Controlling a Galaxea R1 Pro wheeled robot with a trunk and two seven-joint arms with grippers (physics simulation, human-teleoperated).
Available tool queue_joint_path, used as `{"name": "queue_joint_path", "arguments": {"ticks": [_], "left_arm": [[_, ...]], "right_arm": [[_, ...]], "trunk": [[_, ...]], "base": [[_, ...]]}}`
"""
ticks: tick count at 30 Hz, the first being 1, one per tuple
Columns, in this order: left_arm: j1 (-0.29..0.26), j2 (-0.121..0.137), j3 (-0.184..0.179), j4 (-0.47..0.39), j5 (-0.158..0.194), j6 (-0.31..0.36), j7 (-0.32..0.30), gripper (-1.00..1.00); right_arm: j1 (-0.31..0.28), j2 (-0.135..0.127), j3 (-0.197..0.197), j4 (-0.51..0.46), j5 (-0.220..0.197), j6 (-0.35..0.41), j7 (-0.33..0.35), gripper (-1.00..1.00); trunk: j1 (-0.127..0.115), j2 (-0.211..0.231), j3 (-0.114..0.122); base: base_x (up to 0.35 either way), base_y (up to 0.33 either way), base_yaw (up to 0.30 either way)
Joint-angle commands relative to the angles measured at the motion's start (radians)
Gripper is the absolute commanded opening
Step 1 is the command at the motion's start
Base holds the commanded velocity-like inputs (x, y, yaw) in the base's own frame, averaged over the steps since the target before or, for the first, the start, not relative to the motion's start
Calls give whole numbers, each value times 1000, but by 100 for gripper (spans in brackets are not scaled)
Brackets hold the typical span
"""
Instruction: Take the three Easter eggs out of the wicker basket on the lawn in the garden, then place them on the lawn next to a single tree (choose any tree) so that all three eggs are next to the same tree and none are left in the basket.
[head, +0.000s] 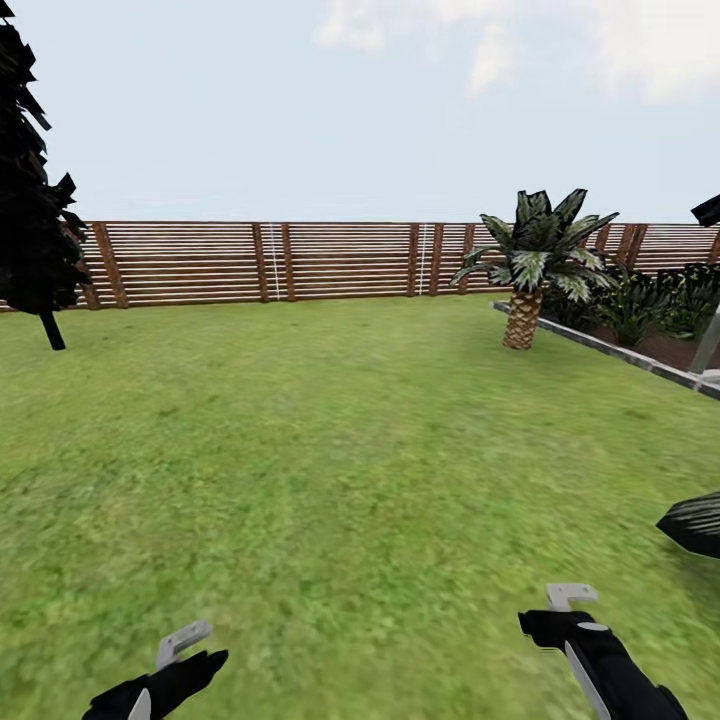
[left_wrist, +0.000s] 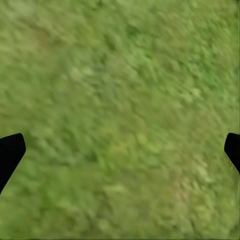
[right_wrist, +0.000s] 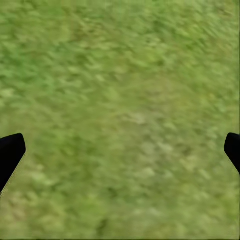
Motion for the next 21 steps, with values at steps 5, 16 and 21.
{"name": "queue_joint_path", "arguments": {"ticks": [5, 16, 21], "left_arm": [[-1, -1, 5, -1, 4, 8, -5, 100], [-1, -2, 1, -1, 2, 7, -6, 100], [-1, -2, 0, -1, 2, 7, -6, 100]], "right_arm": [[0, 0, -2, -2, 5, 6, 2, 100], [0, 2, -13, -2, 5, 6, -8, 100], [0, 2, -6, -2, 6, 6, -10, 100]], "trunk": [[1, -1, -1], [1, -1, -1], [1, -1, -1]], "base": [[321, 0, 0], [261, -82, 130], [18, -11, 293]]}}
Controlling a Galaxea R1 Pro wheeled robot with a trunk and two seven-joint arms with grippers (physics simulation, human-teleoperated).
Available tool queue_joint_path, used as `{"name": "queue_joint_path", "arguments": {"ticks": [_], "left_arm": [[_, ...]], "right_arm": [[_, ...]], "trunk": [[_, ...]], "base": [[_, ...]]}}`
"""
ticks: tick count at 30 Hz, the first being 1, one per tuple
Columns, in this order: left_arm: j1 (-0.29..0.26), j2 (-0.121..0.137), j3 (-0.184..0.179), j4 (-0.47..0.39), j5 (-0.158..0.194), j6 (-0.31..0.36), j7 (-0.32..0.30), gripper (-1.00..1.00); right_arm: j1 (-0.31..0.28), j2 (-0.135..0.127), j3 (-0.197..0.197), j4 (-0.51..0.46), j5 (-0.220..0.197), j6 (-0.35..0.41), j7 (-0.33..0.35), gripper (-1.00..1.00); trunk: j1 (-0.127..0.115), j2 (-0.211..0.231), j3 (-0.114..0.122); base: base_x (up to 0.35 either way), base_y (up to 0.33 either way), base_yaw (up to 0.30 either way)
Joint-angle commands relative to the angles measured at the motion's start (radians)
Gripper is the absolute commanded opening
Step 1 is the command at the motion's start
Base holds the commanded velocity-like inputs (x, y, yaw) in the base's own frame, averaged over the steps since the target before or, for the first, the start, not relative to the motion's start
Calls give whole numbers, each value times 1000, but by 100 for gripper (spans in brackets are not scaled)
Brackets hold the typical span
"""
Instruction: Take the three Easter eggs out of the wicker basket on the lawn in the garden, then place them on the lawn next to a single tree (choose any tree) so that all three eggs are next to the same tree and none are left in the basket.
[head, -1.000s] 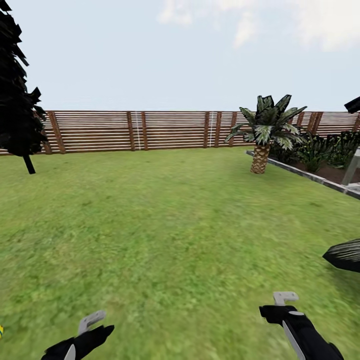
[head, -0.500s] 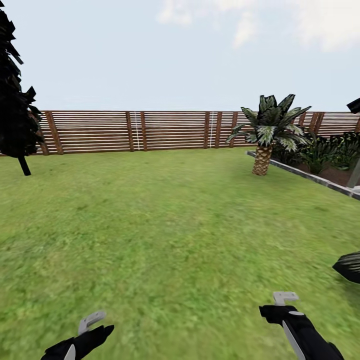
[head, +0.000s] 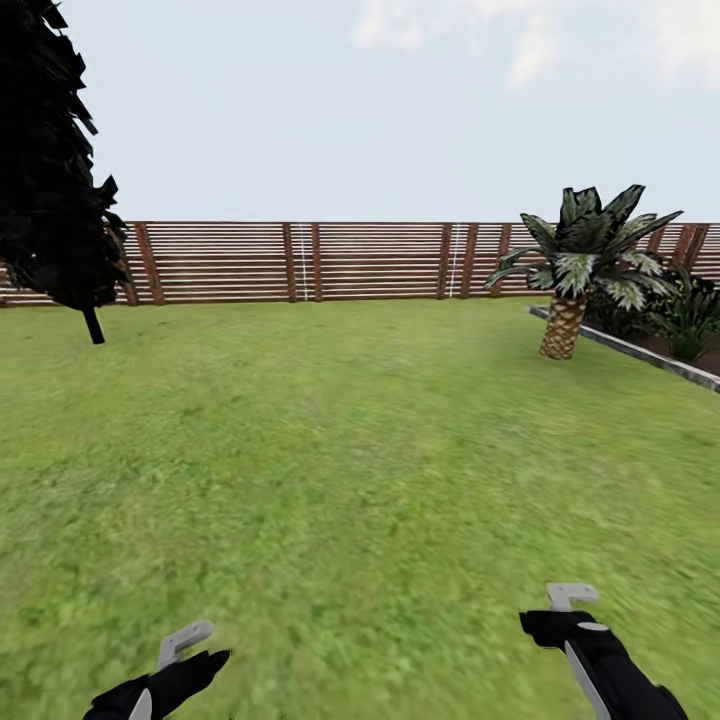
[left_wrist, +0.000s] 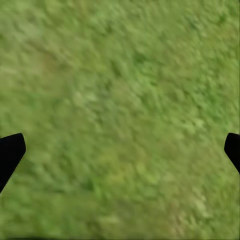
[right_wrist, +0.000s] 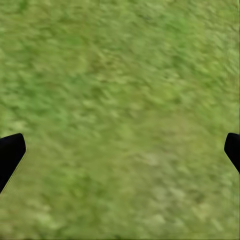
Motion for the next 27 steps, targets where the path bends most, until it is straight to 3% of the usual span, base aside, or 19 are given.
{"name": "queue_joint_path", "arguments": {"ticks": [1, 27], "left_arm": [[-1, -1, 5, -1, 3, 8, -5, 100], [-1, 2, 8, -2, 8, 8, -5, 100]], "right_arm": [[0, 0, 0, -2, 5, 6, 1, 100], [0, 1, 3, -2, 6, -4, 1, 100]], "trunk": [[0, -1, -1], [0, -1, -1]], "base": [[3, -2, 296], [0, 0, 297]]}}
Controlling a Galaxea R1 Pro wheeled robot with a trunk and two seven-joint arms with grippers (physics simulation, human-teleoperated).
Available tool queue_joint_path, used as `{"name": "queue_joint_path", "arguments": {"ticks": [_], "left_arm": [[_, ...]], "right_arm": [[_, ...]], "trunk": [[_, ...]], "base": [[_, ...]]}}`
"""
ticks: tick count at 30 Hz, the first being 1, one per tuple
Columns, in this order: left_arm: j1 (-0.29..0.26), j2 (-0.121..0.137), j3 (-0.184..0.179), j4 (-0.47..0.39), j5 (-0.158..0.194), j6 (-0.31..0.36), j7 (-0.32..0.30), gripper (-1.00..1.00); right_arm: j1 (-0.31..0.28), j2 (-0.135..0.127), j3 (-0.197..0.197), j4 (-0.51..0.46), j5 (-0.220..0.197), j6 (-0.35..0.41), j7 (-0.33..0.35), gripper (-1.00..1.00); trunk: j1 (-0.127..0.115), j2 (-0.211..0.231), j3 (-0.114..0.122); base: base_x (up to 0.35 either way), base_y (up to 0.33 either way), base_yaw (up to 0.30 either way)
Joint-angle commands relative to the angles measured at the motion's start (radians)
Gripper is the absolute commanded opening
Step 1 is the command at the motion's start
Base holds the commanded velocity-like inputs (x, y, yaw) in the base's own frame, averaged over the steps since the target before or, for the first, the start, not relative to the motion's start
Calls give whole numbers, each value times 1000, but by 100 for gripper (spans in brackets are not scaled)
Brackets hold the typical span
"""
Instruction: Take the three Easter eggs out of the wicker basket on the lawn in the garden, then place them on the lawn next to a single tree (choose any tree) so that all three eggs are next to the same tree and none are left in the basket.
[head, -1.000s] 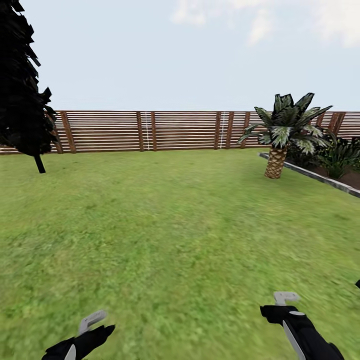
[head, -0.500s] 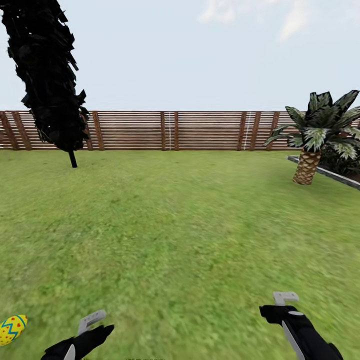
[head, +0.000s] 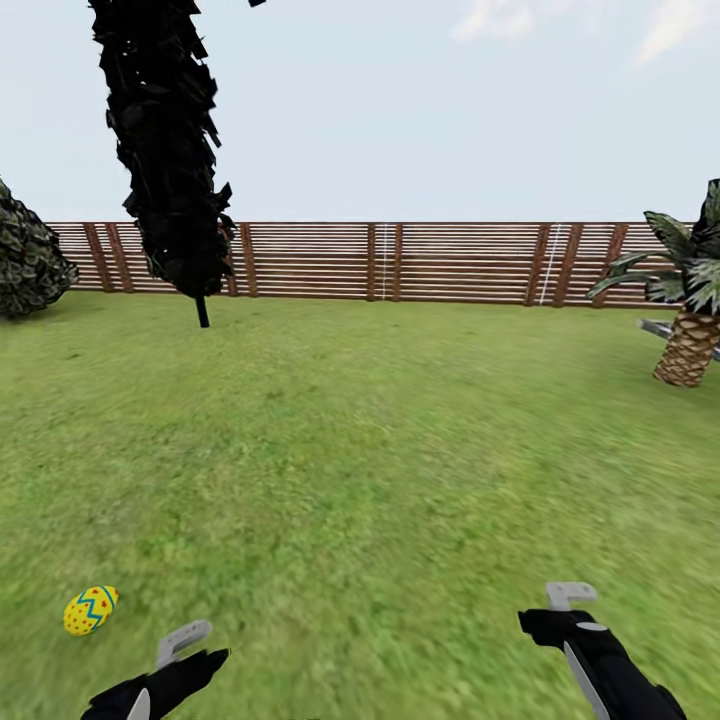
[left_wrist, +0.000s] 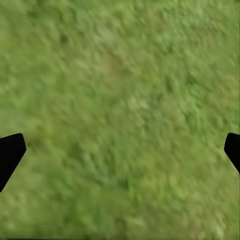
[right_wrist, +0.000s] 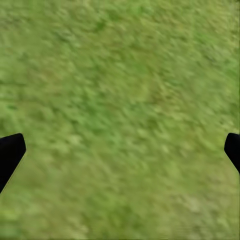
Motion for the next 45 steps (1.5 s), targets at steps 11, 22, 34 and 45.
{"name": "queue_joint_path", "arguments": {"ticks": [11, 22, 34, 45], "left_arm": [[-1, -2, 4, -1, 3, 8, -5, 100], [-1, -2, 3, 0, 1, 8, -5, 100], [-1, -2, 4, -1, 2, 8, -5, 100], [-1, -2, 4, -1, 2, 8, -5, 100]], "right_arm": [[0, 0, -6, -4, 3, 4, 1, 100], [0, 0, -3, -4, 3, 3, 1, 100], [0, 0, -3, -4, 3, 3, 1, 100], [0, 0, -3, -4, 3, 3, 1, 100]], "trunk": [[0, -1, -1], [0, -1, -1], [0, -1, -1], [0, -1, -1]], "base": [[0, 0, 297], [0, 0, 297], [0, 0, 297], [0, 0, 297]]}}
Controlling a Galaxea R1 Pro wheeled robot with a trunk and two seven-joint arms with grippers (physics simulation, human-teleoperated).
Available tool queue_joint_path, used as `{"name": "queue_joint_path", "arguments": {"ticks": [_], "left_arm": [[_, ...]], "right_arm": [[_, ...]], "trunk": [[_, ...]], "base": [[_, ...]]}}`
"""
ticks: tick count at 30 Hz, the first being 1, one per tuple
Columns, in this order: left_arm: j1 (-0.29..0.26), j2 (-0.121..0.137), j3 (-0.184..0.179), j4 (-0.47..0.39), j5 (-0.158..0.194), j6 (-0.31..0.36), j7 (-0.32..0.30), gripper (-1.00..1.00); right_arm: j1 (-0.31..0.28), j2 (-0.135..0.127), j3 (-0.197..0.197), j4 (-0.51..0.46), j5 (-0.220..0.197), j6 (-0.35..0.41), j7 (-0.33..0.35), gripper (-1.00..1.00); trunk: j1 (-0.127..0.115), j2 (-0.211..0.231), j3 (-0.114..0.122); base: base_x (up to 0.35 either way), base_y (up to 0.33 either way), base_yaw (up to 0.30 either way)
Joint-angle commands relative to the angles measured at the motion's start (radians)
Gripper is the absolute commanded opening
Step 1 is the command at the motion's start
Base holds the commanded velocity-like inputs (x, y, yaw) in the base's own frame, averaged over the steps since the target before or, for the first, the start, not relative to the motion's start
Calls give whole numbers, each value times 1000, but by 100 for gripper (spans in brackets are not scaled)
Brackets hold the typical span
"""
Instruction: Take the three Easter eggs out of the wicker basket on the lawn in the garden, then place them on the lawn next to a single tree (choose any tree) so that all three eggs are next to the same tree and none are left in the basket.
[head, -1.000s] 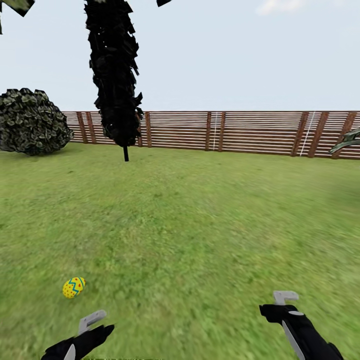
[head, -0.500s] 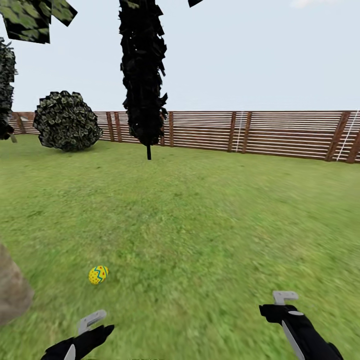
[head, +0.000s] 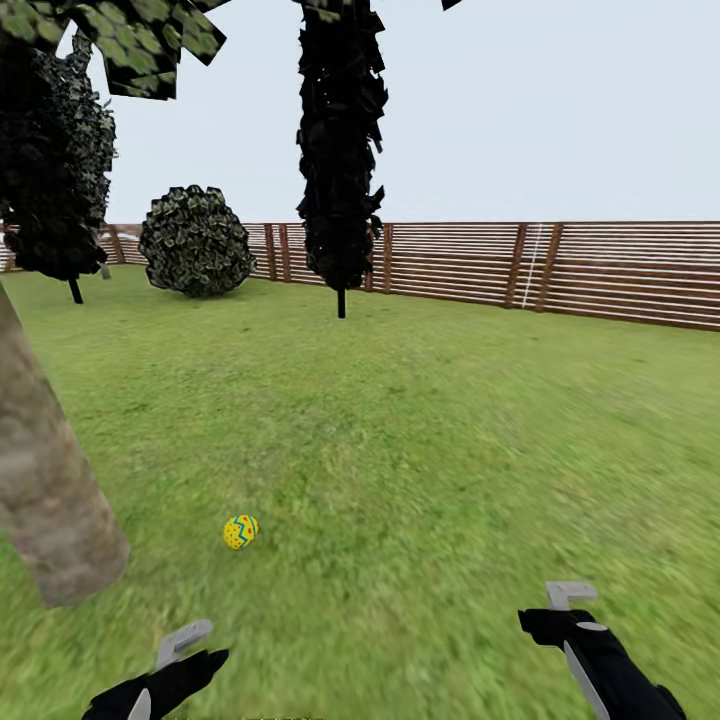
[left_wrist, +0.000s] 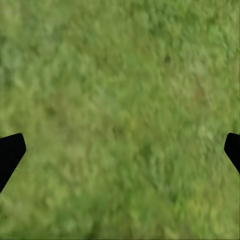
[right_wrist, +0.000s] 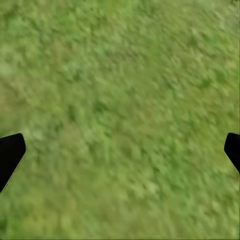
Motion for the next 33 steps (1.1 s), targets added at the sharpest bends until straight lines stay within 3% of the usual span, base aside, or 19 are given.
{"name": "queue_joint_path", "arguments": {"ticks": [1, 33], "left_arm": [[-1, -1, 5, -1, 4, 8, -5, 100], [-1, -1, 4, -1, 4, 8, -5, 100]], "right_arm": [[0, 0, -1, -2, 5, 6, 1, 100], [0, 2, 0, -2, 6, 6, 1, 100]], "trunk": [[0, -1, -1], [0, -1, -1]], "base": [[0, 0, 297], [0, 0, 297]]}}
